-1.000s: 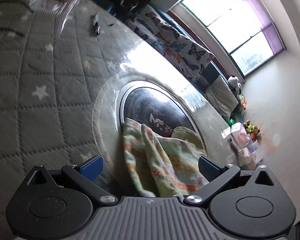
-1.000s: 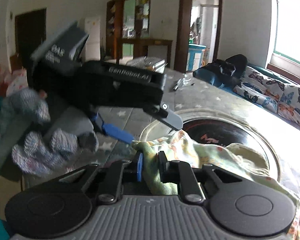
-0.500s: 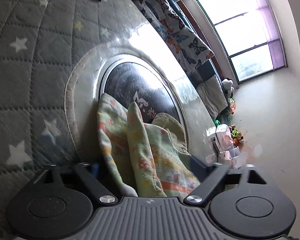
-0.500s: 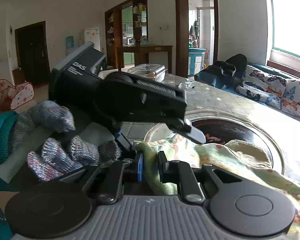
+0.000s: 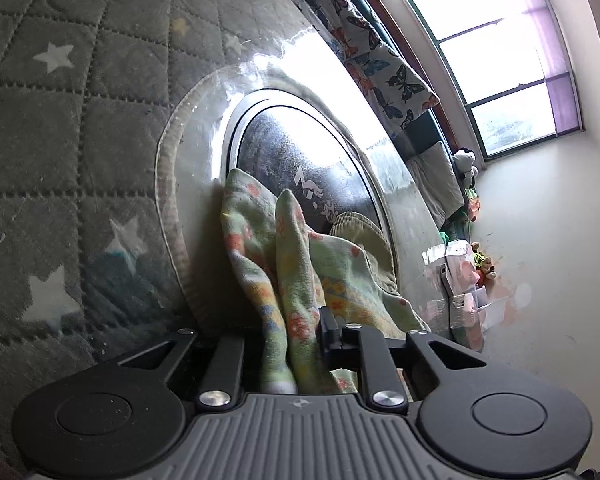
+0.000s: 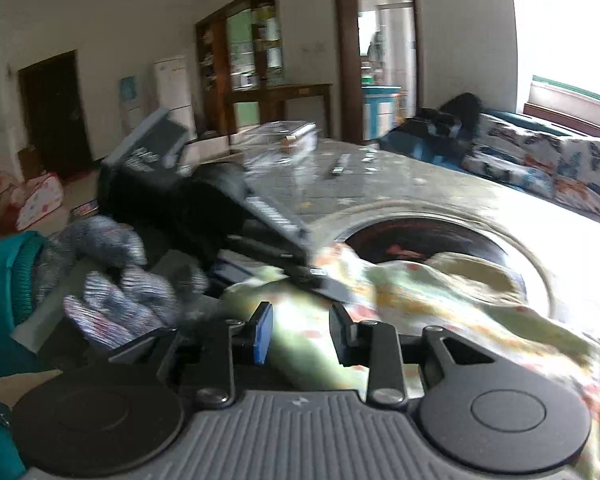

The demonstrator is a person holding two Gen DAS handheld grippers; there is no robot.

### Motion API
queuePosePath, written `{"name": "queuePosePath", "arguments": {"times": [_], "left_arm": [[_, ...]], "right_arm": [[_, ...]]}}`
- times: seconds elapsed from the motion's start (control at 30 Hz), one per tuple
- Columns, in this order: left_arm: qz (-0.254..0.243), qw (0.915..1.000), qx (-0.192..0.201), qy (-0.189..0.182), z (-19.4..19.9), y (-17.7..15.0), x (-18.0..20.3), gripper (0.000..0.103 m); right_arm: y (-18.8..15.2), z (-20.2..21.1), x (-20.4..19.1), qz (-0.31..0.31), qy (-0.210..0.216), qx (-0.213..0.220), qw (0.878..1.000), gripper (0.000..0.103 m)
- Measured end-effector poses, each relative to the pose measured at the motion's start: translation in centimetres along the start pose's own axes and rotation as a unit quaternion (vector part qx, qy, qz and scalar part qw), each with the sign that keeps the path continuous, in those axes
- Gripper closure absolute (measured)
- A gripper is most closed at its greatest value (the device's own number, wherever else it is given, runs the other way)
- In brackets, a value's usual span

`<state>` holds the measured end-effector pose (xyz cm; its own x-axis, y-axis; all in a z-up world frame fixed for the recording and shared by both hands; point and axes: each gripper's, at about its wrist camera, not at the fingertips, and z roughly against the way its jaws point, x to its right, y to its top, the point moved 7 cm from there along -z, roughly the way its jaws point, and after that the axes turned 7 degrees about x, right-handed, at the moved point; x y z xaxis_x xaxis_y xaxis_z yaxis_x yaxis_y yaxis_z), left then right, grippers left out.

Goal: Fold clothes

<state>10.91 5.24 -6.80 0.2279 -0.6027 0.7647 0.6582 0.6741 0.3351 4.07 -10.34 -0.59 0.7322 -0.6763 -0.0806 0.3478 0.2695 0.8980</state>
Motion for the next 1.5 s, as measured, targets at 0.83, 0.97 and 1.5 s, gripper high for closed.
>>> {"name": "queuePosePath", "arguments": {"times": [0.83,0.97,1.5], "left_arm": [[-0.051,0.9984,0.003,0.025,-0.9,0.3,1.0,0.086],[-0.067,0.9973,0.009,0.03,-1.0,0.2,1.2,0.086],[-0.179,0.9834,-0.01,-0.026,-2.9,-1.3,9.5,0.091]], "right_arm": [[-6.2,3.5,19.4,-0.159,-0.243,-0.01,0.957,0.051],[-5.6,2.9,18.2,-0.147,-0.236,-0.015,0.96,0.083],[-3.1,10.7,18.7,-0.138,-0.296,0.05,0.944,0.095]]}}
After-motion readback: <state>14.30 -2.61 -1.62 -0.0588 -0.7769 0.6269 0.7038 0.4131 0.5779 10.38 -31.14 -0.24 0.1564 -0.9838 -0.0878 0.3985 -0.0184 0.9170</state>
